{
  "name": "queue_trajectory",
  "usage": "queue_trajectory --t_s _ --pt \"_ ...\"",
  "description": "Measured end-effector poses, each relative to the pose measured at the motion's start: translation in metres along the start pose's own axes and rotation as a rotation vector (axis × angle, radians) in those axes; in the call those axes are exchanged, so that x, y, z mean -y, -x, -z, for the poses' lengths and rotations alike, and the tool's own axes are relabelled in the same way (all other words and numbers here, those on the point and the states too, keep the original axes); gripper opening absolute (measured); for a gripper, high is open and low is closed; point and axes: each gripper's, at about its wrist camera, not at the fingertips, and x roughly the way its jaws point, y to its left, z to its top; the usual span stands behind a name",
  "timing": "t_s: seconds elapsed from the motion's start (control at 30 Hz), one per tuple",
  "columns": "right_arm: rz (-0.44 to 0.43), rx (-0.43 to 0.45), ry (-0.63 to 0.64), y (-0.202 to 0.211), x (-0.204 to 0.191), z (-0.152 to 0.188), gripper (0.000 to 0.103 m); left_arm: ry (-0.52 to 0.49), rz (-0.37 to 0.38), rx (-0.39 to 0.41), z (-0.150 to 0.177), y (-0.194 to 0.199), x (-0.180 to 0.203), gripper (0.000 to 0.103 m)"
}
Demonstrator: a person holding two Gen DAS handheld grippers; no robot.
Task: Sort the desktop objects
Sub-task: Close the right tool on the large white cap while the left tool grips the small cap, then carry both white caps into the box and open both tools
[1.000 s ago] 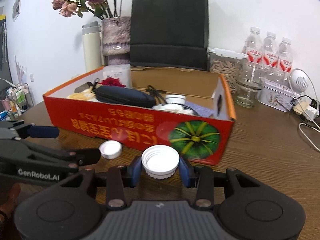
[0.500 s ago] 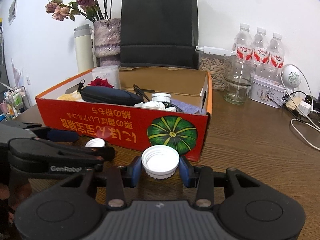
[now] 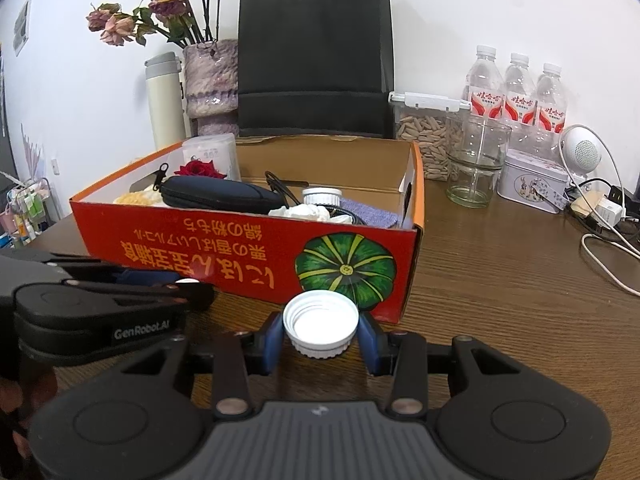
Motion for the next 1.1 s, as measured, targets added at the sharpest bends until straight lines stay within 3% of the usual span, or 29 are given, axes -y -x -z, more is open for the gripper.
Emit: queue_trajectory --t_s 0.23,0.7,1.1 --pt "0.01 0.027 0.003 0.005 -0.002 0.0 0.039 0.001 0.011 0.014 0.003 0.006 -0.003 0.029" --pt "0.004 0.14 0.017 0.029 -0.021 0.006 0.039 -0.03 0.048 0.155 0.01 0.059 -0.021 0.029" --pt "0.005 0.272 -0.058 0.036 -0.031 -0.015 0.039 -0.041 0.04 0.32 -0.024 0.084 -0.028 0.029"
